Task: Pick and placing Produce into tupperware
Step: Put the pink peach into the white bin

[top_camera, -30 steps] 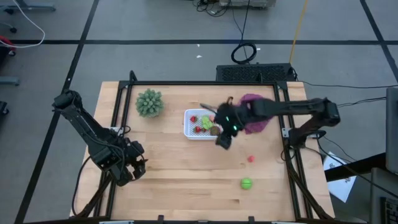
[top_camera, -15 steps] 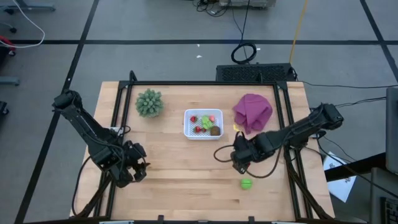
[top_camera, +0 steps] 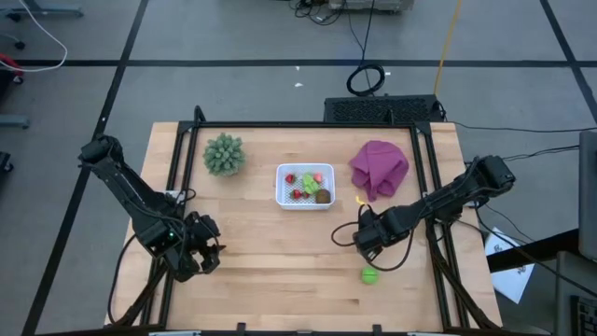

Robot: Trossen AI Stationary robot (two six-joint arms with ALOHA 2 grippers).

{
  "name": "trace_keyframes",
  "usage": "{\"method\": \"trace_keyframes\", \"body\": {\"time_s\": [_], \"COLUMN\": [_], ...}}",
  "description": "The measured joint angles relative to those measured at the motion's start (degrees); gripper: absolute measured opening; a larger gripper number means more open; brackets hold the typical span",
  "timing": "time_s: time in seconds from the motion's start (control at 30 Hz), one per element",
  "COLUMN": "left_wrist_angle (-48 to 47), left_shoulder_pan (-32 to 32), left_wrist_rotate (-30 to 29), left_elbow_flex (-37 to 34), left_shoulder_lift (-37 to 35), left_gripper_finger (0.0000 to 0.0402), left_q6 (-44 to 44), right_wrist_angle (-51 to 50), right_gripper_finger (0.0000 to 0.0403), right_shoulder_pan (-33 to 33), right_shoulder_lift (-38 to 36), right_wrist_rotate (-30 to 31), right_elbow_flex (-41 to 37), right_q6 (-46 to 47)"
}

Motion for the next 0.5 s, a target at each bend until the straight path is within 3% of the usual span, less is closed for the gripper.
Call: {"method": "trace_keyframes", "body": {"time_s": [0.5], "left_wrist_angle": [0.0], "left_shoulder_pan": [0.0], "left_wrist_rotate": [0.0], "left_elbow_flex": [0.0], "left_shoulder_lift": [0.0], "left_gripper_finger": [0.0207], "left_q6": [-0.3], "right_wrist_angle": [-0.7], "right_gripper_finger": [0.0215], "right_shoulder_pan": [-1.9], "right_shoulder_lift": [0.0], "right_wrist_rotate": [0.1], "right_elbow_flex": [0.0], "right_q6": [-2.1]}}
